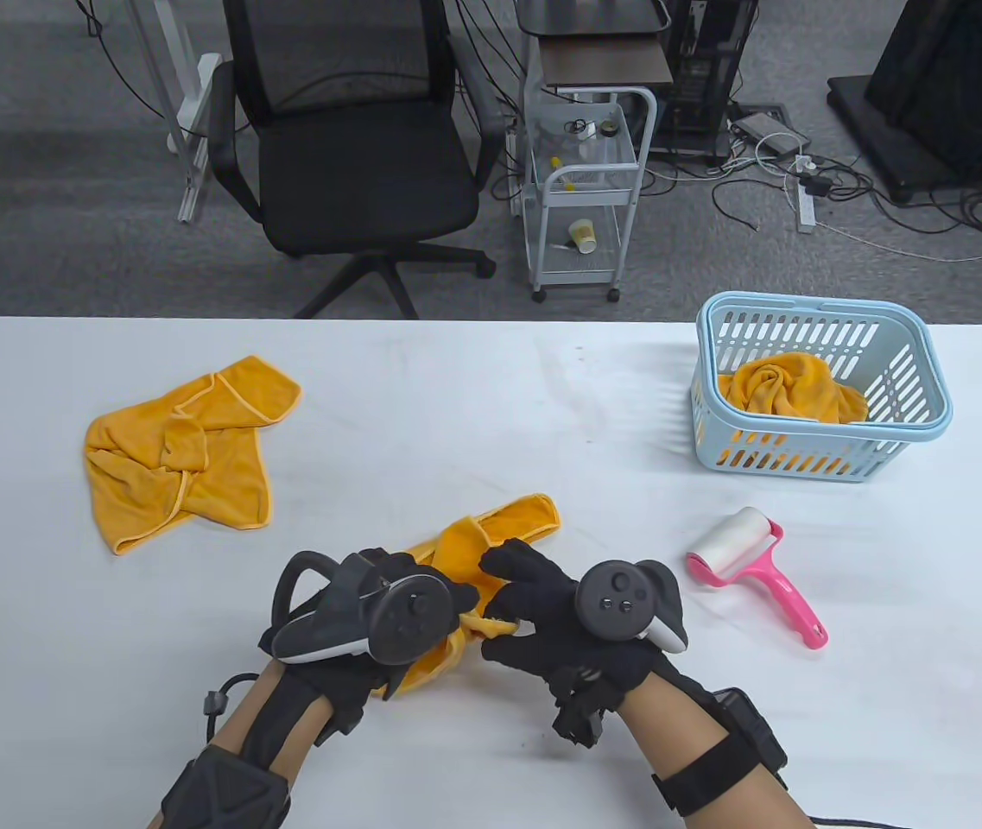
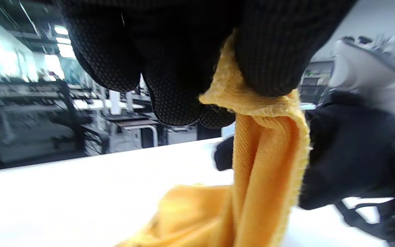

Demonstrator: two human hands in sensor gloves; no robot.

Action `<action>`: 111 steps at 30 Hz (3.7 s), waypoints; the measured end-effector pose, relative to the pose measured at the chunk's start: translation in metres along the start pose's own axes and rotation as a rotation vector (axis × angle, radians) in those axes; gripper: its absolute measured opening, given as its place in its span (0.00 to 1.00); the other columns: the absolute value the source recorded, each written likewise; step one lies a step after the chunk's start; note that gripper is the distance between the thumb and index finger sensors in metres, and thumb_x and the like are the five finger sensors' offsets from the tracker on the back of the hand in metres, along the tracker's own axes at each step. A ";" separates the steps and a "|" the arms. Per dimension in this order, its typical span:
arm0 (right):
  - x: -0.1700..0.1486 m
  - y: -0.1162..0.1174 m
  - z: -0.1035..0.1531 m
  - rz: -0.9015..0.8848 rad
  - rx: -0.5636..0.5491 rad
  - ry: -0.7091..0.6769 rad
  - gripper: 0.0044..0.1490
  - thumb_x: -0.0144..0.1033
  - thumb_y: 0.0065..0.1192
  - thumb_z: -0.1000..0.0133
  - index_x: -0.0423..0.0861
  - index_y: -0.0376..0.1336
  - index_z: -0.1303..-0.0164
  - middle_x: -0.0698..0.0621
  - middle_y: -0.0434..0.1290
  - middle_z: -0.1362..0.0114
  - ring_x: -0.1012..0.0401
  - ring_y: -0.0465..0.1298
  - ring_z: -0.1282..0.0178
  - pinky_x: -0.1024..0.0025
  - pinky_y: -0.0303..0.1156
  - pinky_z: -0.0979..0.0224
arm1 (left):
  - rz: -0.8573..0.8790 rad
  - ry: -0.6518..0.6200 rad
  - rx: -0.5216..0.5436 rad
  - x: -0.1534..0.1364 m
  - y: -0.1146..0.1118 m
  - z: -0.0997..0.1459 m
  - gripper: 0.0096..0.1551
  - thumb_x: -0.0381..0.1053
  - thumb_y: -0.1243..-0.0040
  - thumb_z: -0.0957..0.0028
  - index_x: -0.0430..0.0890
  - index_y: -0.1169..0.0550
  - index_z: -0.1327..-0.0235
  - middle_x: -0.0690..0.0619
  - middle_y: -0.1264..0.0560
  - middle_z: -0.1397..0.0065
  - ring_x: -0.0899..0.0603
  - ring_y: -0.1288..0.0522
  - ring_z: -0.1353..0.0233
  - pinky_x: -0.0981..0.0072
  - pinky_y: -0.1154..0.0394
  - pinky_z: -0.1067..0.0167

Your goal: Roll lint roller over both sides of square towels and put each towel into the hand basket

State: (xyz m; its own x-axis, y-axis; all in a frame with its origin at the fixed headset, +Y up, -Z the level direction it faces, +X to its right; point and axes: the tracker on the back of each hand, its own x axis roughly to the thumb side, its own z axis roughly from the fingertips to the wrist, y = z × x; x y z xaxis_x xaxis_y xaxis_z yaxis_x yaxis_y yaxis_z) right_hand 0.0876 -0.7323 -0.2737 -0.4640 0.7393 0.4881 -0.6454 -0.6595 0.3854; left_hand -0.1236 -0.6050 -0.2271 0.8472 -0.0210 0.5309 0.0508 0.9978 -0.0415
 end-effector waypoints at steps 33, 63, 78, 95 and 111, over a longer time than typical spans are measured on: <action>0.099 -0.150 0.041 0.630 -0.055 0.020 0.28 0.36 0.76 0.45 0.50 0.69 0.34 0.48 0.80 0.38 0.46 0.80 0.37 0.38 0.72 0.32 | 0.159 0.168 0.494 -0.092 0.126 0.148 0.19 0.55 0.36 0.47 0.63 0.19 0.42 0.59 0.13 0.44 0.46 0.14 0.42 0.37 0.27 0.31; 0.067 -0.289 0.002 0.233 -0.564 0.115 0.24 0.40 0.75 0.44 0.58 0.72 0.36 0.51 0.74 0.28 0.46 0.69 0.23 0.35 0.61 0.22 | 0.000 0.279 0.657 -0.121 0.133 0.031 0.18 0.51 0.33 0.45 0.69 0.21 0.44 0.66 0.19 0.31 0.46 0.22 0.25 0.34 0.35 0.23; -0.067 -0.064 0.054 0.775 0.240 0.272 0.28 0.43 0.73 0.46 0.56 0.71 0.34 0.48 0.73 0.26 0.44 0.70 0.23 0.35 0.64 0.25 | -0.090 0.147 -0.285 -0.074 -0.153 0.020 0.19 0.54 0.35 0.47 0.67 0.21 0.42 0.62 0.21 0.27 0.43 0.22 0.25 0.34 0.33 0.25; -0.108 -0.131 0.107 0.936 0.014 0.778 0.72 0.67 0.74 0.55 0.39 0.42 0.16 0.34 0.51 0.16 0.34 0.55 0.18 0.32 0.61 0.27 | -0.008 0.264 -0.518 -0.100 -0.190 0.035 0.54 0.71 0.34 0.60 0.59 0.43 0.22 0.48 0.50 0.12 0.37 0.39 0.17 0.31 0.39 0.25; -0.118 -0.127 0.079 0.803 -0.136 0.998 0.38 0.49 0.73 0.46 0.41 0.68 0.31 0.37 0.77 0.34 0.40 0.79 0.36 0.42 0.78 0.41 | -0.016 0.255 -0.496 -0.099 -0.190 0.033 0.54 0.71 0.33 0.62 0.58 0.41 0.23 0.48 0.47 0.12 0.36 0.37 0.18 0.30 0.39 0.25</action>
State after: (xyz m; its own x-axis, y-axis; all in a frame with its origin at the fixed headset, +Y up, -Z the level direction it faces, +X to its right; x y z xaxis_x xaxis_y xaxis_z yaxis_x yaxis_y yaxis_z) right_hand 0.2726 -0.7466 -0.3181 -0.9616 -0.0361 -0.2720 -0.0042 -0.9892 0.1464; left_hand -0.2345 -0.7901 -0.2440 0.9422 -0.1118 0.3160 0.2555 0.8499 -0.4609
